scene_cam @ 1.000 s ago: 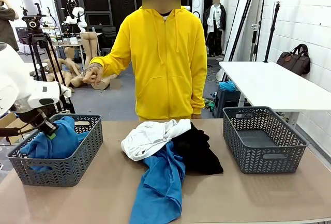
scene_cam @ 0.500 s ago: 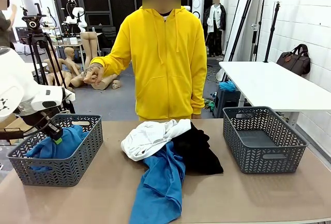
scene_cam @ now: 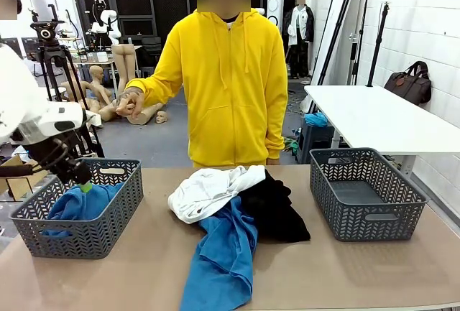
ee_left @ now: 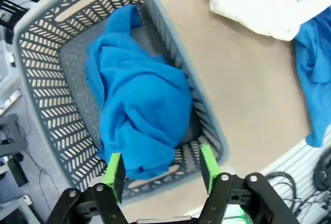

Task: Sort the tops and bottoms.
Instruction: Sort the clothes according to human instructions.

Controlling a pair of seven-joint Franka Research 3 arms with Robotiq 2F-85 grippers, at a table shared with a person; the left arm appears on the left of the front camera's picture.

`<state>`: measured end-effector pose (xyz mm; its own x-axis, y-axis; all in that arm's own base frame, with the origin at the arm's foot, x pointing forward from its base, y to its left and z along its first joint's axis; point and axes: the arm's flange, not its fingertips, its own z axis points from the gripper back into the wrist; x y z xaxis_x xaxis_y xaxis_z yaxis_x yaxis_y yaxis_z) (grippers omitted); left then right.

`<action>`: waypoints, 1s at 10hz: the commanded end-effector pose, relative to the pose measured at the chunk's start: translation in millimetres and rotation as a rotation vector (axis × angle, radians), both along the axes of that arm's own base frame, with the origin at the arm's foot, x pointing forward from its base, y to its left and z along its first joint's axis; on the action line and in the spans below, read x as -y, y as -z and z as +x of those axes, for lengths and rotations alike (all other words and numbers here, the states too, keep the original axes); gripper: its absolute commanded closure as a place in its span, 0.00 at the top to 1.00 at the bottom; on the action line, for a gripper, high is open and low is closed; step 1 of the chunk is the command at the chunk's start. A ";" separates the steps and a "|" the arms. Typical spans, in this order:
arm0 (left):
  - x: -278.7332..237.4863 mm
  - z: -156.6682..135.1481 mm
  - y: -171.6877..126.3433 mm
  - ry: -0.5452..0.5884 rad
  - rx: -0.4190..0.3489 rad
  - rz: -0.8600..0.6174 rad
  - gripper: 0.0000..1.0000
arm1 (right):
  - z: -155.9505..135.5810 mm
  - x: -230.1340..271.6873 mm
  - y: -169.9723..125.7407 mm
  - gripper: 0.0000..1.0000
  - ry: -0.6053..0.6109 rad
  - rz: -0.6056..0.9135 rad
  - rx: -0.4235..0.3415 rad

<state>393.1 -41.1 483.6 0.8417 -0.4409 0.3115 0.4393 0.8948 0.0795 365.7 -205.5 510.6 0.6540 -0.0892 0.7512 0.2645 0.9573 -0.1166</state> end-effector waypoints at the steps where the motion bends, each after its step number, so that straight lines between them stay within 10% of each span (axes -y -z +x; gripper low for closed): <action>1: 3.4 -7.6 -32.4 0.026 -0.043 -0.056 1.00 | -0.5 0.2 0.9 1.00 -0.006 -0.006 -0.011; 10: -22.4 -43.4 -161.5 -0.027 0.019 0.009 1.00 | -0.5 0.2 0.9 1.00 -0.006 -0.006 -0.011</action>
